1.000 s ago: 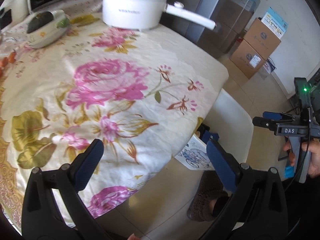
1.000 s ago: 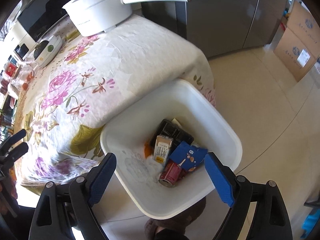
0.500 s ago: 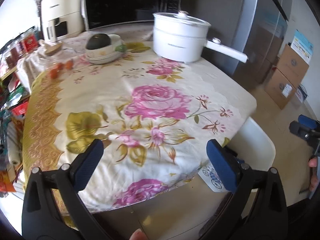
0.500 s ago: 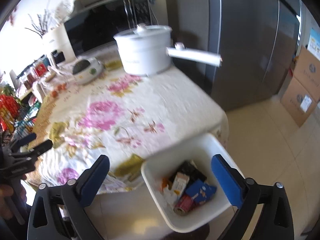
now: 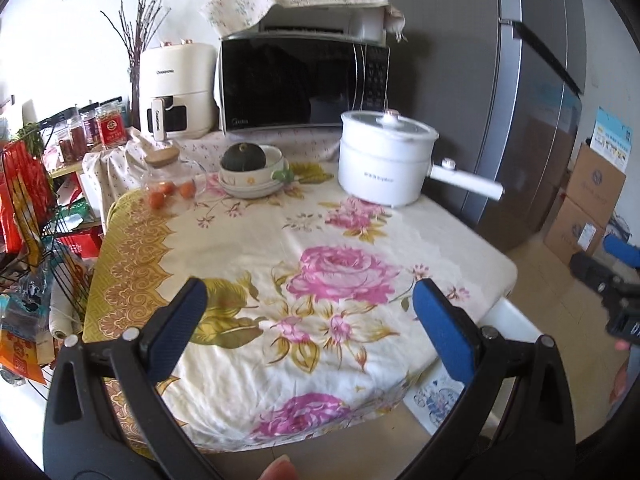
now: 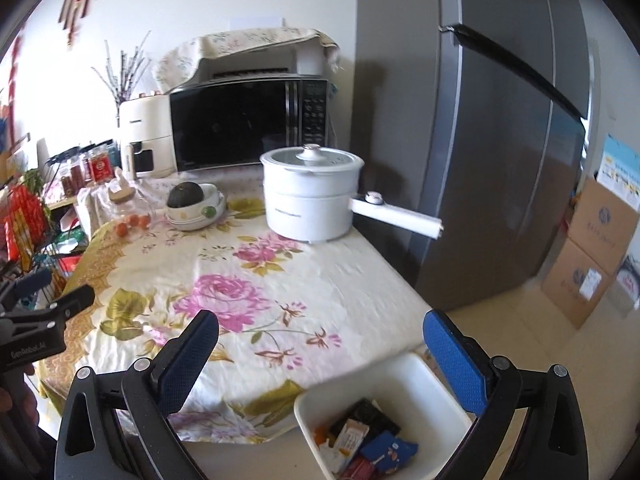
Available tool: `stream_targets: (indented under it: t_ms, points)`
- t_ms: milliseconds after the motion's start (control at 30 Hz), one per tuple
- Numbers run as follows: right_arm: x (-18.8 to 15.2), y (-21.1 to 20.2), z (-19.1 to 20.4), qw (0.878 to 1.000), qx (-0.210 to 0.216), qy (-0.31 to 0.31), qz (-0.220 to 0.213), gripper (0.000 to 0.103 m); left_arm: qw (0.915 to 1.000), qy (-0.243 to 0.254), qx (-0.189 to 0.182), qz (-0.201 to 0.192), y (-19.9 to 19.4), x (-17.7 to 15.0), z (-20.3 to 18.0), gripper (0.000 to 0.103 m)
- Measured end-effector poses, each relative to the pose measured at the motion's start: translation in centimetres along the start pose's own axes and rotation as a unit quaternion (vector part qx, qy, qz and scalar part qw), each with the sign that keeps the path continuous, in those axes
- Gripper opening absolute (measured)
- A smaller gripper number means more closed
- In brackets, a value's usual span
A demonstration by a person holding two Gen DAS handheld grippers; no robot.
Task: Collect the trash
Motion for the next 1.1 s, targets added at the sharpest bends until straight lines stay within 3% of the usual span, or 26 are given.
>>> stream_targets:
  t_ms: [367,1100]
  points:
    - [0.4,-0.6,-0.6,0.999,-0.002,0.020,-0.026,0.103,0.9994,0.001,-0.011,-0.033,-1.3,0.6,-0.8,0.102]
    - [0.4,-0.6,-1.3,0.999,-0.004,0.027,-0.024,0.103,0.9993,0.001,-0.011,-0.036,-1.8,0.5,-1.1,0.102]
Point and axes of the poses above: each gripper's, at about its wrist camera, not at the fingertips, and y roughly the way its jaws point, z to its left, x to its top, the point moved 7 cm from there along y, roughly the way its jaws point, and after that the axes turned 4 degrees about z, right-handed, at the moved point
